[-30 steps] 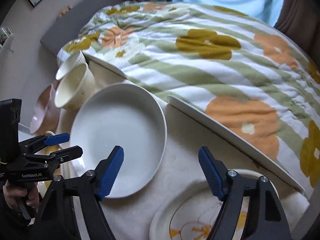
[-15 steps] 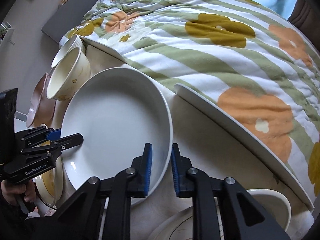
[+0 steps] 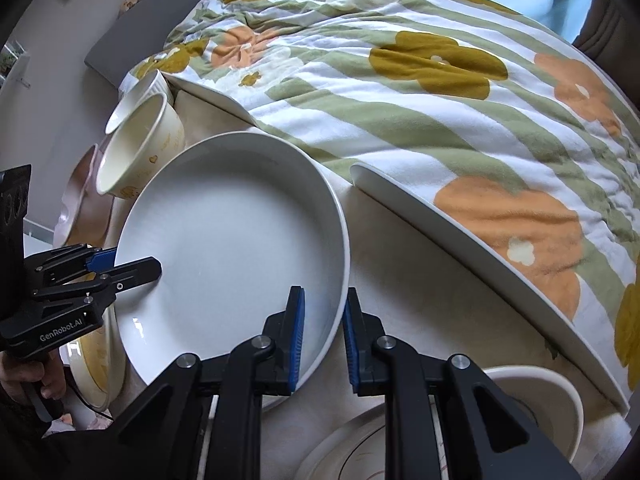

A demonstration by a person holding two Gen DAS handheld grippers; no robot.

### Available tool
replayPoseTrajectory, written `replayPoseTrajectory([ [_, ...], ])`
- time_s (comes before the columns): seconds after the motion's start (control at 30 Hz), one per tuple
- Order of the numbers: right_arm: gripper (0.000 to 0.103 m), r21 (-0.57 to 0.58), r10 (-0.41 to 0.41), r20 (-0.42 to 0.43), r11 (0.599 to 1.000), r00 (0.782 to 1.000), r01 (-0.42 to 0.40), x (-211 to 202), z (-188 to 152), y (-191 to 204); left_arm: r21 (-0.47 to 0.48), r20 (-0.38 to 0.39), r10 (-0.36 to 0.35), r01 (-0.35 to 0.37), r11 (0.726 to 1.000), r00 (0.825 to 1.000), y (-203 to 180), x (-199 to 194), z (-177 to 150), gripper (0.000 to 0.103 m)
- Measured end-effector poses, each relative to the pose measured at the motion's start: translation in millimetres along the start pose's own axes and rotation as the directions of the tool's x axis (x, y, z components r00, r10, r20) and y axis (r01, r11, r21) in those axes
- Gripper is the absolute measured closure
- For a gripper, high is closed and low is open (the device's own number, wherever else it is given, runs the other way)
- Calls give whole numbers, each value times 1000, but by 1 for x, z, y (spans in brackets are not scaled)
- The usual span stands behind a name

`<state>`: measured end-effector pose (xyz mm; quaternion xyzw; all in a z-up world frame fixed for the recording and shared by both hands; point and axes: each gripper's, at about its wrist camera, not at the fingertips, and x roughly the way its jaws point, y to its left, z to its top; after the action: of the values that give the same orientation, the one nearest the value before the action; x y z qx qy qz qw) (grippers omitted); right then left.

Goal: Organize plates and bowls

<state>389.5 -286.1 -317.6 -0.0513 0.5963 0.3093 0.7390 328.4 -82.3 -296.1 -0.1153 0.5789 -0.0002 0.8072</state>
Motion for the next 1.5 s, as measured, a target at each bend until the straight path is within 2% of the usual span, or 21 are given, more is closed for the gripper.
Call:
replayPoseTrajectory([
  [0.2, 86, 2, -5, 52, 1000, 999, 5, -20, -8, 7, 16, 46, -11, 10, 1000, 999, -2, -27, -5, 77],
  [0.4, 86, 27, -10, 117, 1000, 993, 7, -58, -26, 27, 41, 127, -32, 27, 999, 991, -6, -76, -17, 77],
  [0.6, 86, 38, -34, 176, 999, 984, 27, -95, -55, 65, 43, 183, -69, 62, 997, 981, 3, -123, -51, 77],
  [0.83, 86, 39, 18, 201, 999, 979, -27, -99, -88, 109, 51, 179, -44, 35, 998, 983, 33, -157, -88, 77],
  [0.93, 86, 54, 25, 205, 998, 978, -37, -95, -101, 130, 63, 170, -48, 38, 997, 984, 51, -162, -101, 77],
  [1.17, 86, 122, -29, 213, 992, 977, 3, -76, -122, 174, 119, 100, -103, 90, 989, 990, 99, -150, -126, 77],
  [1.5, 86, 262, -140, 198, 961, 970, 85, -31, -141, 217, 244, 18, -139, 130, 961, 990, 144, -109, -132, 77],
])
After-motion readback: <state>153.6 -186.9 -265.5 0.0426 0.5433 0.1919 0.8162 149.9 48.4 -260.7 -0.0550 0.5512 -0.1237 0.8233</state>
